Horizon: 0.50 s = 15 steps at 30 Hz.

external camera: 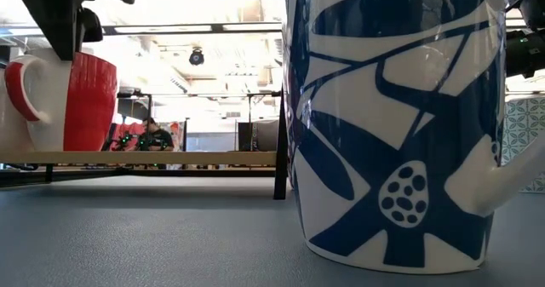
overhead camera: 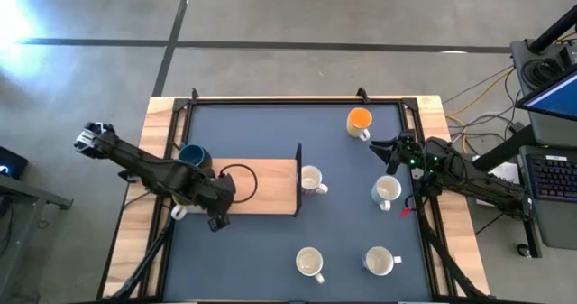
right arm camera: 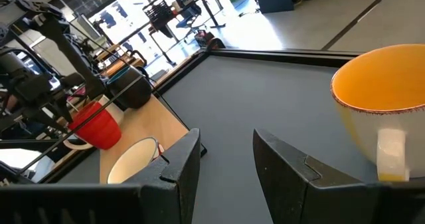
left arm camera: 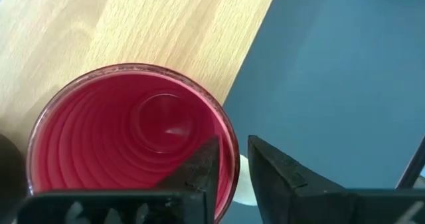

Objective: Place coffee mugs
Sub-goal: Put the red mug on the shelf

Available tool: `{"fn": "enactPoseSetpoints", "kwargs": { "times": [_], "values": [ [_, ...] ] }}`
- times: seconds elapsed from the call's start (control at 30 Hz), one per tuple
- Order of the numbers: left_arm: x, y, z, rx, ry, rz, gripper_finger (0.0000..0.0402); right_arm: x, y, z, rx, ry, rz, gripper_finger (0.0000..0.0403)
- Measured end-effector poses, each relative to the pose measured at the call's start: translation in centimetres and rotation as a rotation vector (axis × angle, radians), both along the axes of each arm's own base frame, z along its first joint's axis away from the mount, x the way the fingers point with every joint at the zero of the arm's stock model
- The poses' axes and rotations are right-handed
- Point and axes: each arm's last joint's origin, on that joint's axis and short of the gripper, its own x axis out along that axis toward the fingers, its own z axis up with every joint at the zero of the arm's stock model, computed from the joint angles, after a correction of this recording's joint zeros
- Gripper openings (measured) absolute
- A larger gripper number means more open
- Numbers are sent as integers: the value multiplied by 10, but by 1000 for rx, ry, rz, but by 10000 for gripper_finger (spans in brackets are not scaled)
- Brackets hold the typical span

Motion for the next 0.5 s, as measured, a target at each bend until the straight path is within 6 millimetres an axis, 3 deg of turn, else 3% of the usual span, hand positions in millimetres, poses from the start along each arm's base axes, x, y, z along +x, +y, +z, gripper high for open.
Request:
{"fn": "enactPoseSetpoints", "kwargs": {
  "times": [0.37,0.5],
  "values": [
    [-11,5,37,-5,-40,16,102,0,0,0,0,0,0,128],
    [-10,6,40,20,-43,26,104,0,0,0,0,0,0,128]
  ]
}}
